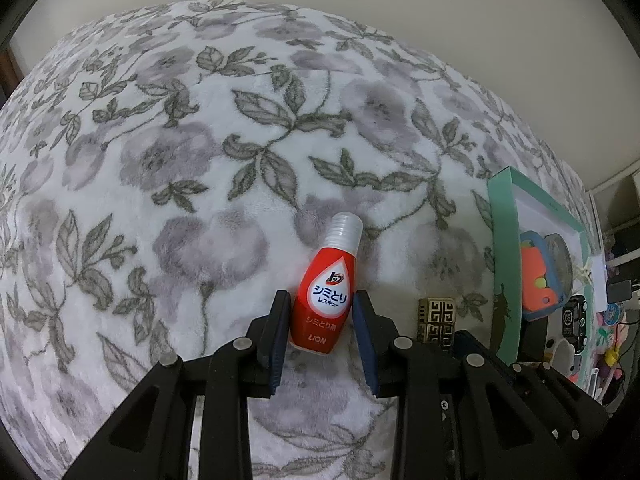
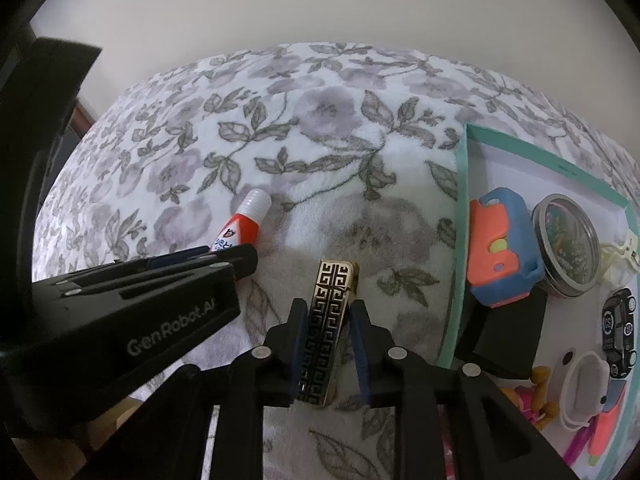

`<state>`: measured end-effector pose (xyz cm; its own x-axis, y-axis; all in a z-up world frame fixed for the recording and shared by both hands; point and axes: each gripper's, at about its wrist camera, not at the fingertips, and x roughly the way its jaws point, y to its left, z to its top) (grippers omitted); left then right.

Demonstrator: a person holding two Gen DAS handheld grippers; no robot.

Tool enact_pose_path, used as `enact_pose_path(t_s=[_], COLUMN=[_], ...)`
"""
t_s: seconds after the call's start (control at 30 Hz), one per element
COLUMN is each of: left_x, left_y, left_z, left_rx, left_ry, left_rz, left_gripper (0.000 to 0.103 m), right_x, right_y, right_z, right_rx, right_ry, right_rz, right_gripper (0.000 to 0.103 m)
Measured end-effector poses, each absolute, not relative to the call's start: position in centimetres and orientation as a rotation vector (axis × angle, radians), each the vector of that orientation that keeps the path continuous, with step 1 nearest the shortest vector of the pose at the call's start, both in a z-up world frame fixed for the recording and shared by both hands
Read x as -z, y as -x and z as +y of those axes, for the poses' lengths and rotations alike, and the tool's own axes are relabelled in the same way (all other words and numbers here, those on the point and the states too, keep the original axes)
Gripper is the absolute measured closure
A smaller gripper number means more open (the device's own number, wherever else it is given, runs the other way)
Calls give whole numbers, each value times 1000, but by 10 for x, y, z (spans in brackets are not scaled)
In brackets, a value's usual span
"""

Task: Organize rigid objects
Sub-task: 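Lift the gold bar with the right tool while the left tool lifts the red bottle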

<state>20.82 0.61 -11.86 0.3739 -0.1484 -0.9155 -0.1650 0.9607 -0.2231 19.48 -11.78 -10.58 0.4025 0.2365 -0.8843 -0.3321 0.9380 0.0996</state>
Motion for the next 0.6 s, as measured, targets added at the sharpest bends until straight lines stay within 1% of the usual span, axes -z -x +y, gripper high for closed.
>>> enact_pose_path(t_s=[0.5,0.6], left_x=[120,120], left_y=[-209,-209], left_z=[6,6], left_rx=[-14,-13], left_ry=[296,298], left_rz=[1196,1196], left_gripper=[70,70], right_x=[105,106], right_y=[-195,-195], right_z=[-116,-116], right_rx=[-362,-360], right_ry=[123,132], right_rz=[1104,1115], right_gripper=[78,74])
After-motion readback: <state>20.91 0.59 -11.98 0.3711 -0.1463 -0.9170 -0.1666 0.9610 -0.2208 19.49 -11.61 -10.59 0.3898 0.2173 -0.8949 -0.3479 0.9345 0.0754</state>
